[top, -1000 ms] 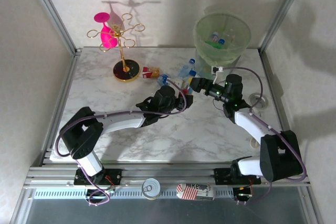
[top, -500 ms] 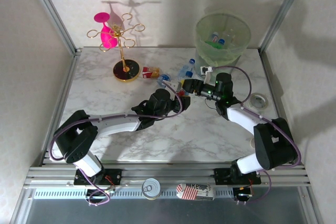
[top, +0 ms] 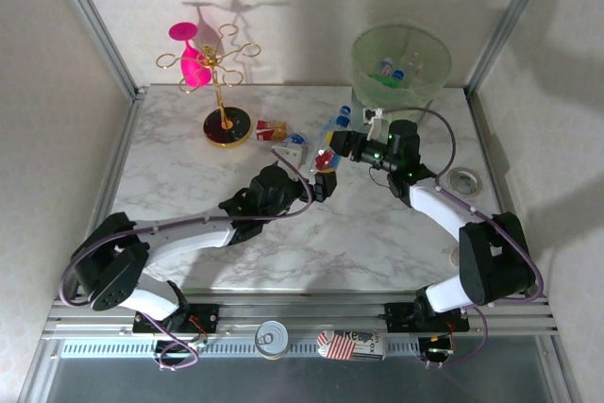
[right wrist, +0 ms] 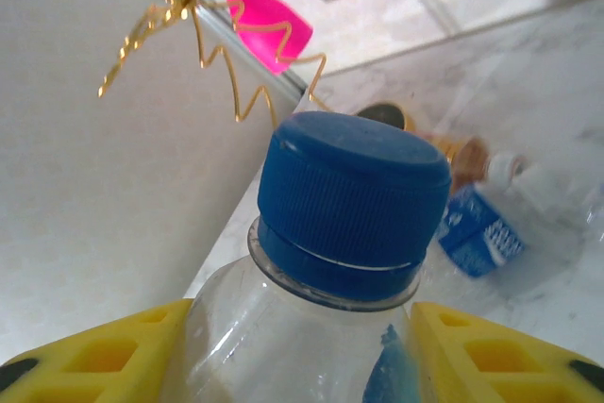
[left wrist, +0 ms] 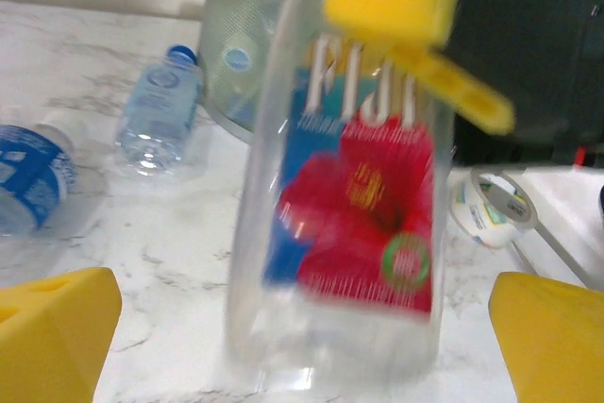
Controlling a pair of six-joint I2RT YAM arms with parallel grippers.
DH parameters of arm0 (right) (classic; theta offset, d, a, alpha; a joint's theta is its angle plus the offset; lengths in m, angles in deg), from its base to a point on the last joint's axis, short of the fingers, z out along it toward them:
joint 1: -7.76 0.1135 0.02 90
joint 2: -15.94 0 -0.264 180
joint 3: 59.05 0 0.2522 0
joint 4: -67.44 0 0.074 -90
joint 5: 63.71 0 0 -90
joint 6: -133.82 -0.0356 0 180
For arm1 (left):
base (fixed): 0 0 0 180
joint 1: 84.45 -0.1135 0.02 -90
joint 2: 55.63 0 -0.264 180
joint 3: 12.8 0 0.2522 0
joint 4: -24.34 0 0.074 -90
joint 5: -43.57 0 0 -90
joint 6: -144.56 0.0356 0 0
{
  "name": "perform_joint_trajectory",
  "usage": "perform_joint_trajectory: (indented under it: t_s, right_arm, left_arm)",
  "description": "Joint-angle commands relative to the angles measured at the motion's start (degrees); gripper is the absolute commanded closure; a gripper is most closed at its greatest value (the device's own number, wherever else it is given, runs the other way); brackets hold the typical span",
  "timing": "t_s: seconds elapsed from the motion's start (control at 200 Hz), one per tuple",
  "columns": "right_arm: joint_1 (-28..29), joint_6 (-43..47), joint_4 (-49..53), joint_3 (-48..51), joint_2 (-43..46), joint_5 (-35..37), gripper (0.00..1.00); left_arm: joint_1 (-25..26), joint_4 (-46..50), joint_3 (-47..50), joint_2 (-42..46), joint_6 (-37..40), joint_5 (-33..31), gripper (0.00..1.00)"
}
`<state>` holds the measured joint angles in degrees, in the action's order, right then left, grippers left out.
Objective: Put the plastic bottles in the bin
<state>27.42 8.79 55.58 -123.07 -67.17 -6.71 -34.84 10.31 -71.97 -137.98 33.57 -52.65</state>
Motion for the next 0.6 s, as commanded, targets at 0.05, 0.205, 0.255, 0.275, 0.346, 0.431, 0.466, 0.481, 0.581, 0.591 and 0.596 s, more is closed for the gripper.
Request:
perform_joint_trajectory:
  t_s: [0.05,0.205,0.255,0.275,0.346,0.431,0.466,0.481,0.581,0.591,0.596]
  right_arm:
    - [-2.9,6.7,6.8,-9.4,2.8,5.4,0.53]
    - [-6.8,9.1,9.8,-17.9,2.5,10.3,0.54]
    - [-8.3,8.9,9.5,-20.4,2.1,11.8,0.54]
    - [-8.9,8.7,9.3,-21.4,1.9,12.2,0.55]
    - [-10.8,8.2,8.4,-24.5,0.7,13.7,0.55]
    - [-12.7,7.9,7.4,-28.1,-1.3,16.5,0.56]
    - [-13.2,7.7,7.1,-29.4,-2.3,17.9,0.56]
    - [-13.5,7.7,6.8,-29.9,-2.6,18.5,0.55]
    - [-14.6,6.9,4.3,-32.2,-5.2,22.3,0.56]
    - [-14.7,6.9,4.0,-32.3,-5.5,22.6,0.56]
    - [-14.8,6.8,3.8,-32.4,-5.7,22.7,0.56]
  left_arm:
    - [-1.6,-3.1,4.0,6.0,-0.9,-7.1,0.01]
    - [-5.0,-3.9,8.6,10.2,-4.5,-9.4,0.0]
    - [-6.4,-4.3,10.2,11.5,-5.9,-9.3,0.0]
    - [-6.9,-4.4,10.8,11.9,-6.4,-9.3,0.0]
    - [-8.6,-4.8,12.8,13.6,-8.0,-9.3,0.0]
    - [-9.9,-4.8,15.1,15.8,-9.5,-10.7,0.0]
    - [-10.2,-4.8,16.0,16.5,-10.1,-11.7,0.0]
    - [-10.3,-4.8,16.4,16.9,-10.2,-12.1,0.0]
    - [-10.8,-5.2,18.9,19.0,-11.5,-15.9,0.0]
    - [-10.8,-5.3,19.2,19.2,-11.6,-16.4,0.0]
    - [-10.8,-5.4,19.3,19.2,-11.7,-16.7,0.0]
